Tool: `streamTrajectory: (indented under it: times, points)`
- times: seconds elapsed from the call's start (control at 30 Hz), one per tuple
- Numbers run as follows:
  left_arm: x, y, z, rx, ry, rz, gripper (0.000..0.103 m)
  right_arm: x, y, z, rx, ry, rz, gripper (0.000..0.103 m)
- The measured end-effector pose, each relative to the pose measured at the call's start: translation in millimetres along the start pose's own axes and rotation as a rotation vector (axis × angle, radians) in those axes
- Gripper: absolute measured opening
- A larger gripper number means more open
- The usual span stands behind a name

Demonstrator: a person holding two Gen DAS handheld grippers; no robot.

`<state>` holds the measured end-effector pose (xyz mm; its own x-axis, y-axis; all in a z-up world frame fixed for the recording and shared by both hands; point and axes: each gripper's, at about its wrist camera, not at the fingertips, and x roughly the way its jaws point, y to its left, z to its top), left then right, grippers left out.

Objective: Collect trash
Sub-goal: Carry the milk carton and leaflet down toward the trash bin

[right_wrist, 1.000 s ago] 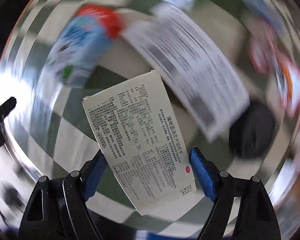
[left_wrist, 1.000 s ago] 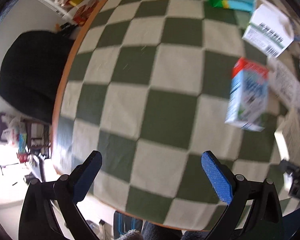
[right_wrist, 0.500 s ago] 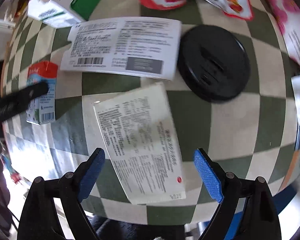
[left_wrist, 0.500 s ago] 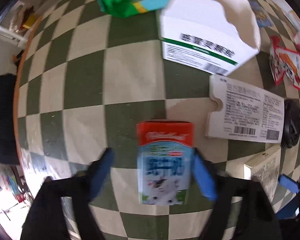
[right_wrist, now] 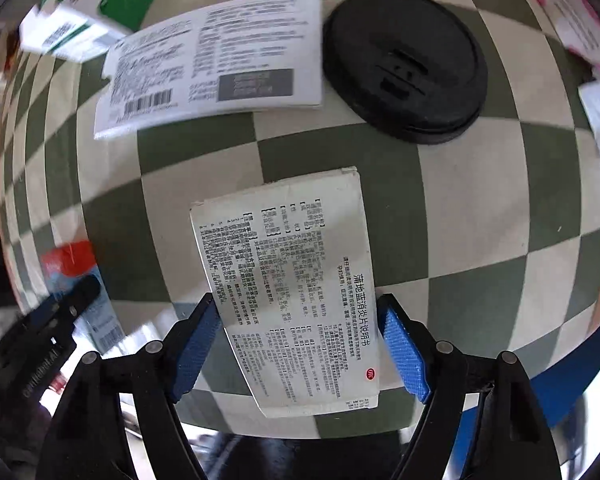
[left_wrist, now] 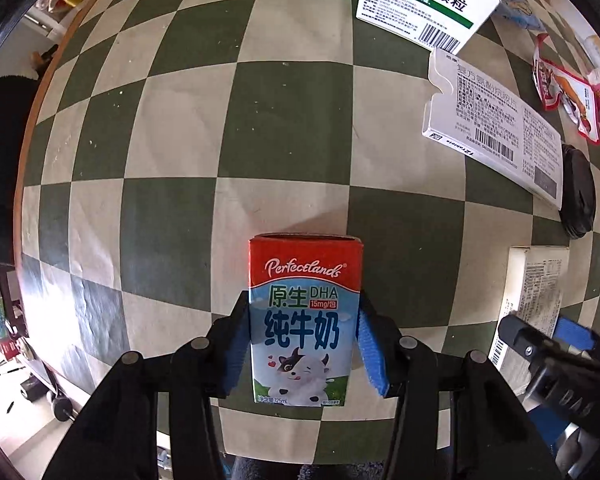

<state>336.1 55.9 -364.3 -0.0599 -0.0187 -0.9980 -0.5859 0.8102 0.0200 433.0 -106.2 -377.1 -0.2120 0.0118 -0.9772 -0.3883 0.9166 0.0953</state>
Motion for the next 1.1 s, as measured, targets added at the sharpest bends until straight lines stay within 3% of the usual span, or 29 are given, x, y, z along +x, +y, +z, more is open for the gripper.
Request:
streamTrajectory:
  times: [0.23, 0.33, 0.43, 0.63, 0.87, 0.93, 1.1]
  points:
    - [2.6, 3.9, 2.5, 0.016, -0.024, 0.013, 0.045, 8.3, 31.7, -16.6, -0.107, -0.047, -0.118, 0.084]
    - [-6.0, 18.3, 0.9, 0.011, -0.060, 0.031, 0.044, 14.1, 47.8, -38.5, -0.102, -0.094, -0.122, 0.074]
    - [-23.8, 20.6, -7.7, 0.006, -0.105, 0.039, 0.044, 8.3, 51.8, -53.6, -0.088, -0.125, -0.115, 0.074]
    - [-70.9, 16.6, -49.0, 0.000, -0.223, 0.033, 0.044, -33.9, 51.7, -52.1, -0.093, -0.248, -0.120, 0.074]
    - [-126.1, 76.2, -126.6, 0.025, -0.369, -0.026, 0.044, -88.5, 77.6, -129.8, -0.097, -0.454, -0.101, 0.074]
    - [-132.7, 99.5, -143.3, 0.041, -0.397, -0.050, 0.044, -111.4, 88.2, -167.5, -0.086, -0.508, -0.090, 0.074]
    - [-139.2, 133.4, -202.1, 0.093, -0.418, -0.099, 0.044, -112.7, 108.5, -250.2, -0.028, -0.569, -0.047, 0.074]
